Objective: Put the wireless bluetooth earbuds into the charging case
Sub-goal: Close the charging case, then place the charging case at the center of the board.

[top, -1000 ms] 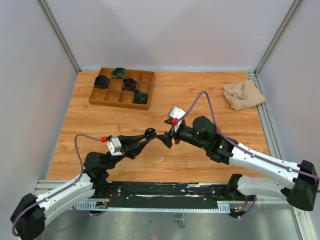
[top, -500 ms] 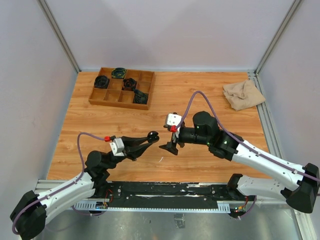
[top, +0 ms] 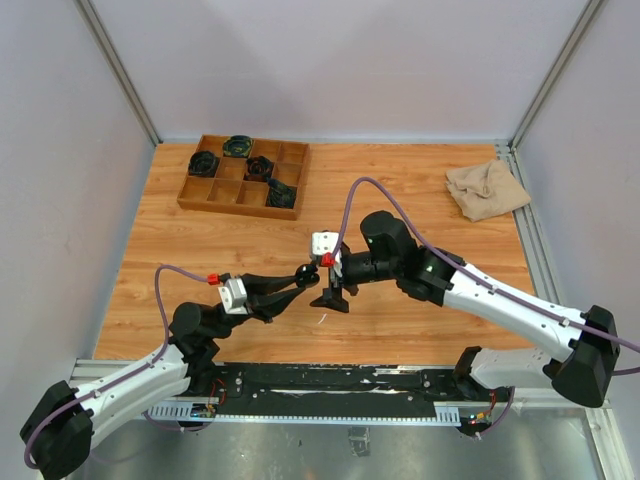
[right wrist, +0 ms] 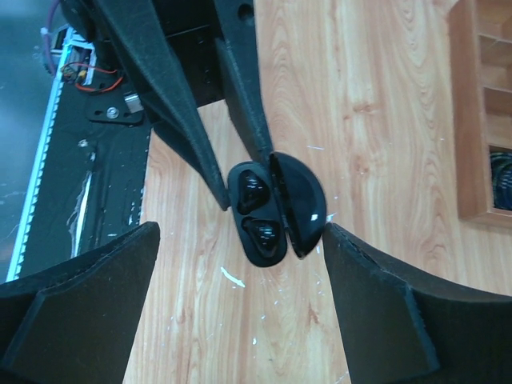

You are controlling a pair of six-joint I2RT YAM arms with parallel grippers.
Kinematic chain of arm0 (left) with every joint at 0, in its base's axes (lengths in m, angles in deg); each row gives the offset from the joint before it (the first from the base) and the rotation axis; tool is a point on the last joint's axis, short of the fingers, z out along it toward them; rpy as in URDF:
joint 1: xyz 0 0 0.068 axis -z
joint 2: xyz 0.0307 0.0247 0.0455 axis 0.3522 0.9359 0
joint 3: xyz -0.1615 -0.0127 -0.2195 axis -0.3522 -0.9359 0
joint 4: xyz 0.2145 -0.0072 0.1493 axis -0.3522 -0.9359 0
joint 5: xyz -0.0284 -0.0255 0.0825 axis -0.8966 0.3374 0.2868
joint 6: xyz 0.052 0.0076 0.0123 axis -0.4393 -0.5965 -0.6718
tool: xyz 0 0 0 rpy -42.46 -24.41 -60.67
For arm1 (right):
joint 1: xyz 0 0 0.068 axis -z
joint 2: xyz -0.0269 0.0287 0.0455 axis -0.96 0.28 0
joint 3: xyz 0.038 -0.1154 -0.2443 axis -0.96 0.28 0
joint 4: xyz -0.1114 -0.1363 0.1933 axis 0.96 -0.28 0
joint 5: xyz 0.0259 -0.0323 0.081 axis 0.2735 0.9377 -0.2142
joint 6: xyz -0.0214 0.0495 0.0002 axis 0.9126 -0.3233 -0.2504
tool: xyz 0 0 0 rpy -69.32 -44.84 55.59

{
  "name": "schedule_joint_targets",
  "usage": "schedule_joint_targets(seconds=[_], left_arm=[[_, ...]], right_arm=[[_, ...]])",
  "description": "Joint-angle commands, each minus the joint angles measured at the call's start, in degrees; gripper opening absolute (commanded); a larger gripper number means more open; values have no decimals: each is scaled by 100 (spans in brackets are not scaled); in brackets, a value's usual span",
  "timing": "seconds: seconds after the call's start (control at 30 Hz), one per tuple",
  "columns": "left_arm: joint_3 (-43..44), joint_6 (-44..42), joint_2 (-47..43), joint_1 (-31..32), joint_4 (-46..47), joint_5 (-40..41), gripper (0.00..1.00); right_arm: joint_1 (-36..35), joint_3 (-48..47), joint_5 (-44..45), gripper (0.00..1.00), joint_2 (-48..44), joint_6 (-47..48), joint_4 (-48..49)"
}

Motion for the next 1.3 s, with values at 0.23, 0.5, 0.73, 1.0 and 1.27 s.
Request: schedule_joint_targets(seconds=[0.23,0.5,0.73,1.0,1.27], left_arm=[[247,78,121,26,-448,620,0],[339,107,299,26,-544,684,0],[556,327,657,26,-713,770,0],[959,927,1255,25,-1030,618,0],[1592,2187,2297,26,-1573,306,0]], right_arm=[[64,-173,-424,80,-112,199,-261],[73,-11,97,80,-331,213,-207],[123,418,1485,81,-683,-141,14],[178,1122,2510,82,-1296,-680,366],[176,1901,3433,85,-1872,-1033,769]])
